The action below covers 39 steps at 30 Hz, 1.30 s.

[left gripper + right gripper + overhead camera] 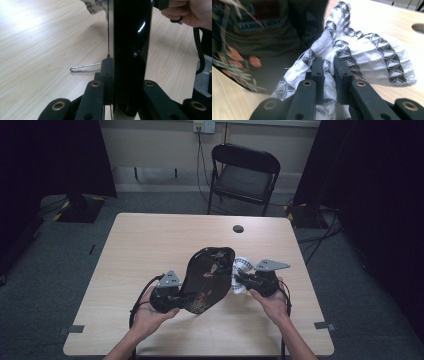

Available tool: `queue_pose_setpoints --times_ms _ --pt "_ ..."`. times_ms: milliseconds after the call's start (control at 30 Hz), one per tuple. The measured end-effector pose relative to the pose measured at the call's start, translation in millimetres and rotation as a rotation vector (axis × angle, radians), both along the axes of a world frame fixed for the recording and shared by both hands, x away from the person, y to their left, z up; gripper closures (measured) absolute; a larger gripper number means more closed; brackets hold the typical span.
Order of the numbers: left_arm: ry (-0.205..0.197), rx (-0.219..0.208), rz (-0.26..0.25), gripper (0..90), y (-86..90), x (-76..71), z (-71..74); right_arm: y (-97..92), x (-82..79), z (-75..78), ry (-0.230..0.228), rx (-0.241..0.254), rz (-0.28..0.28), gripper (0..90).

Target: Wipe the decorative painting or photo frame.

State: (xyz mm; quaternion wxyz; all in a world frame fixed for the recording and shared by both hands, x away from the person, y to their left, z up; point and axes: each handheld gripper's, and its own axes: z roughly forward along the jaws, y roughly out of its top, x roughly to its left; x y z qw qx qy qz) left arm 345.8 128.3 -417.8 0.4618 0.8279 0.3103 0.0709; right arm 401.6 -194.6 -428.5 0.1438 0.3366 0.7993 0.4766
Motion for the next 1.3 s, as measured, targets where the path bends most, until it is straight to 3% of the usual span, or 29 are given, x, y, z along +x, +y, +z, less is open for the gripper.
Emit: queue_pose_setpoints --times_ms 100,267,800,933,1100,1300 --pt "0.001 -0.001 0.001 80.6 -0.1 -0.1 -0.1 -0.3 0.7 -1.3 0.01 -0.002 0.004 80.3" --pt "-0.001 0.004 0.001 80.4 0.4 0.0 -0.1 4.2 5.3 -18.3 0.063 -0.08 0.005 80.3" --pt "-0.004 0.002 0.0 80.3 0.3 0.2 -0.6 11.0 9.7 -41.0 0.168 -0.135 0.059 80.3" --pt "-0.004 0.006 0.002 80.1 0.1 -0.4 -0.7 11.3 9.7 -40.2 0.153 -0.137 0.058 80.2" --pt "-0.002 0.007 -0.003 80.2 0.9 0.5 -0.8 4.0 8.1 -29.2 0.093 -0.081 0.026 80.1" --pt "-0.002 0.005 0.004 80.2 -0.3 0.5 -0.8 8.8 8.3 -40.0 0.142 -0.116 0.067 80.1"
